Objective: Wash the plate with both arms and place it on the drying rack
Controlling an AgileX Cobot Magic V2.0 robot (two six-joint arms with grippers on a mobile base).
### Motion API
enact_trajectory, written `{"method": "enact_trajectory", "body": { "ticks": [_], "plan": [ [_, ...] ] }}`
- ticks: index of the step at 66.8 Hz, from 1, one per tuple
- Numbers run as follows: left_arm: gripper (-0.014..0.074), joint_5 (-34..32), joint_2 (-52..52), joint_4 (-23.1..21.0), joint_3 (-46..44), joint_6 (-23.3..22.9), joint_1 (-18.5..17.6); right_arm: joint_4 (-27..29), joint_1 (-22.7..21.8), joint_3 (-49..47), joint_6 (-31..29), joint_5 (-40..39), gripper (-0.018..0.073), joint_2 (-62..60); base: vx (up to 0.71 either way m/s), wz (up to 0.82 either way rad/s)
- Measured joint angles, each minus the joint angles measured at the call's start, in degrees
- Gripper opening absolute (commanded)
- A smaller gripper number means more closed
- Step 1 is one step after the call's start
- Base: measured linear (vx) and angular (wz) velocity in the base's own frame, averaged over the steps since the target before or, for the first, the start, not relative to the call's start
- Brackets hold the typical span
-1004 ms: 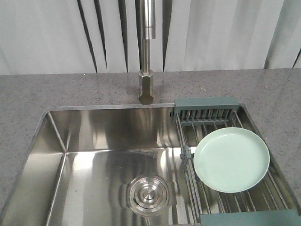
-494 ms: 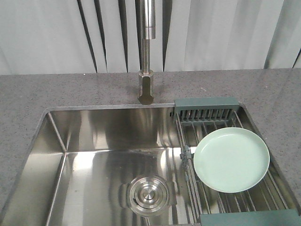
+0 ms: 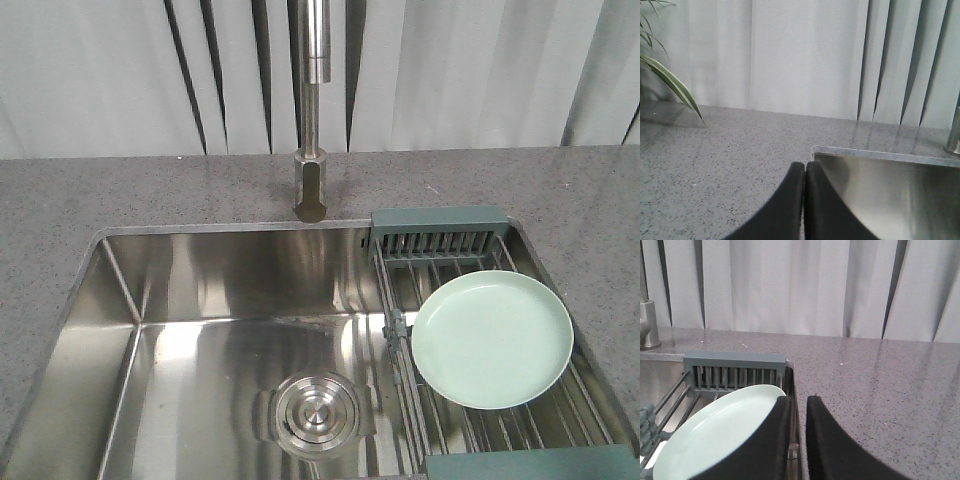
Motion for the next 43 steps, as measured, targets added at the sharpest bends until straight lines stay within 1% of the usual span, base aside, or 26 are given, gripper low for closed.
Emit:
{"method": "enact_trajectory", "body": {
  "ticks": [14,24,43],
  "plan": [
    [-0.0006,0.0,0.0,0.0,0.0,0.0,0.0,0.0,0.1,0.0,0.0,0.1,0.0078,0.0,0.0,0.0],
    [-0.0006,0.0,0.0,0.0,0.0,0.0,0.0,0.1,1.6,0.0,0.0,0.1,0.0078,0.0,0.0,0.0],
    [-0.0006,0.0,0.0,0.0,0.0,0.0,0.0,0.1,1.8,0.0,0.0,0.1,0.0078,0.0,0.0,0.0]
  ]
}}
